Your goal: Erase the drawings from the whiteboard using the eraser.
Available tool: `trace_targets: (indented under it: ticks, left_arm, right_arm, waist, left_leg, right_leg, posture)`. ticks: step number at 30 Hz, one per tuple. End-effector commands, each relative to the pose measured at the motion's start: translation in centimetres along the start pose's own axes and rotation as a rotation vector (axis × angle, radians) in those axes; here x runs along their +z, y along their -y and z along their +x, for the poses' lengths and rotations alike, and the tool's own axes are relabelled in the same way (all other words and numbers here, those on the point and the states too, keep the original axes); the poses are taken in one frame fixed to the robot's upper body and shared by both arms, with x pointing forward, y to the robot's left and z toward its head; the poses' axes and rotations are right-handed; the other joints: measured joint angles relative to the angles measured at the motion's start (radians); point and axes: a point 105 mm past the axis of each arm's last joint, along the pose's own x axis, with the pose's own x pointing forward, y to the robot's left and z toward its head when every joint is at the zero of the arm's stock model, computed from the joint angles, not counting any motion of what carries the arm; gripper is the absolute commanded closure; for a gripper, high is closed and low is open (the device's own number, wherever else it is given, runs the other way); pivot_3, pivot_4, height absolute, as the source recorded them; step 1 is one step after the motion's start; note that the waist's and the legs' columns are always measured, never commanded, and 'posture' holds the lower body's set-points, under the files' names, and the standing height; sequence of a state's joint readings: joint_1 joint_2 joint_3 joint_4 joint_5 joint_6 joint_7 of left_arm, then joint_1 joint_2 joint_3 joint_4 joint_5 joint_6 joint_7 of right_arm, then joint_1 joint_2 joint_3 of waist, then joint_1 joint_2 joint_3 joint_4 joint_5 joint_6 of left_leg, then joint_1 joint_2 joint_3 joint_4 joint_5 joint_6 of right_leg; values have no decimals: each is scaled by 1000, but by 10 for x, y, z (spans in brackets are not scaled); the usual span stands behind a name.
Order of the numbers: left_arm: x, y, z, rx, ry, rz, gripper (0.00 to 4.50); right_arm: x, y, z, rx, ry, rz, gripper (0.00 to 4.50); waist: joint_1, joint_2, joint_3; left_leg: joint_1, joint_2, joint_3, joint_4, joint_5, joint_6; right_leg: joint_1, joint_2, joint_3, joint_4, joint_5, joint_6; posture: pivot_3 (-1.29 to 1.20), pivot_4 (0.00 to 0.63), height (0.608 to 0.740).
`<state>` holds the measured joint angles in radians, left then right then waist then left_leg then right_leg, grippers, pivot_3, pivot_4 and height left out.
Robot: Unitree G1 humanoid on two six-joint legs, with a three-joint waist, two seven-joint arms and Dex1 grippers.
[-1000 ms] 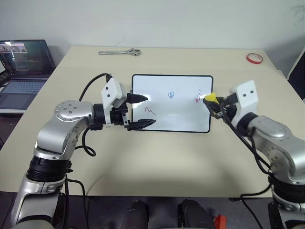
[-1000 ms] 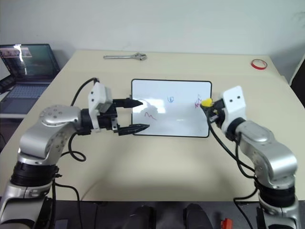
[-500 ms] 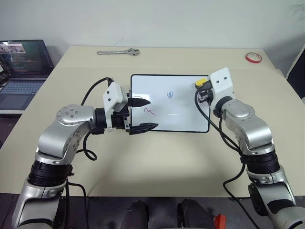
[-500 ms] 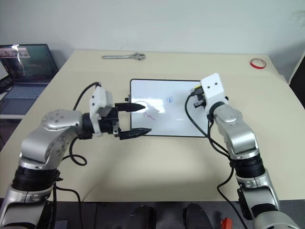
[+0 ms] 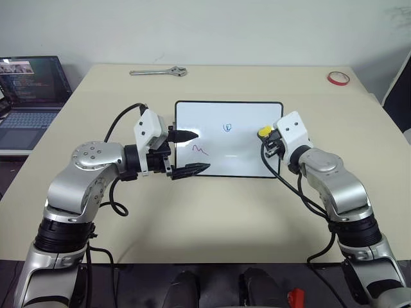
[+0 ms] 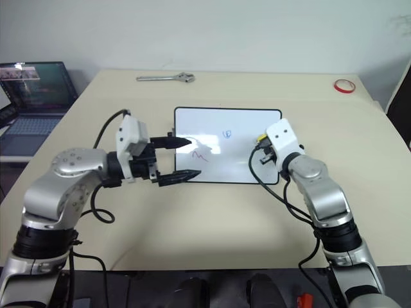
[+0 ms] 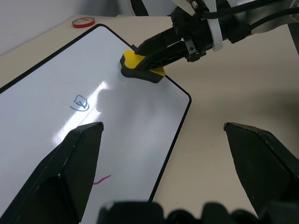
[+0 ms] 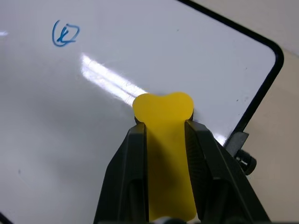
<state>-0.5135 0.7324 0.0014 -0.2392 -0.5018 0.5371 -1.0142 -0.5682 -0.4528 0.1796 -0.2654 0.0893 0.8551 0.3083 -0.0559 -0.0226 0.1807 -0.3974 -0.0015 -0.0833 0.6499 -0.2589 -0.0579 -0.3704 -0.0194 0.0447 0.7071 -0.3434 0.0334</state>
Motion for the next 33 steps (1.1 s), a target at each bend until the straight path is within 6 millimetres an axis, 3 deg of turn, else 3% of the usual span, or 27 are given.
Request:
trace_targets:
  ticks: [1, 3, 8, 11, 24, 26, 30, 33]
  left_arm:
    - [10, -1, -6, 17, 19, 50, 0]
    - [10, -1, -6, 15, 19, 48, 0]
    - [6, 4, -7, 0, 9, 40, 0]
    - [4, 4, -7, -2, 5, 38, 0]
    - [2, 4, -6, -1, 7, 36, 0]
    - [3, 4, -5, -2, 9, 37, 0]
    - [2, 4, -4, -8, 10, 40, 0]
    - [2, 4, -3, -9, 12, 42, 0]
  right_arm:
    - [-1, -8, -2, 37, -15, -34, 3831]
    - [4, -2, -1, -2, 2, -48, 3831]
    - [29, 33, 0, -204, 101, -36, 3832]
    - [35, 38, 0, -233, 122, -29, 3832]
    - [0, -1, -2, -5, -14, -122, 3842]
    - [5, 5, -2, -48, 4, -120, 3842]
    - [17, 42, -4, -261, 53, -71, 3844]
    - [12, 47, -4, -283, 35, -31, 3844]
  waist:
    - [-2, 0, 0]
    - [-2, 0, 0]
    - [-2, 0, 0]
    - [-1, 0, 0]
    - [-1, 0, 0]
    - [-2, 0, 0]
    - [-2, 0, 0]
    - [0, 0, 0]
  left_leg:
    - [0, 0, 0, 0, 0, 0]
    - [0, 0, 0, 0, 0, 0]
    - [0, 0, 1, 1, 1, -1]
    - [0, -1, 0, 1, 1, -1]
    - [-1, -1, 0, 1, 1, -1]
    - [0, -1, 0, 1, 1, -1]
    - [0, -1, 0, 1, 2, -1]
    - [0, -1, 0, 1, 2, -1]
  right_leg:
    - [0, 0, 0, 0, 0, 0]
    - [0, 0, 0, 1, 0, 0]
    - [-2, 0, 1, 3, 0, 0]
    - [-2, 0, 1, 4, 0, 0]
    - [-2, 0, 1, 4, 0, 0]
    - [-2, 0, 1, 4, 0, 0]
    - [-2, 0, 1, 5, 0, 0]
    - [-2, 0, 1, 5, 0, 0]
  posture:
    - [0, 150, 740]
    - [0, 150, 740]
    - [0, 150, 740]
    - [0, 150, 740]
    - [0, 150, 740]
    - [0, 150, 740]
    - [0, 150, 740]
    - [0, 150, 740]
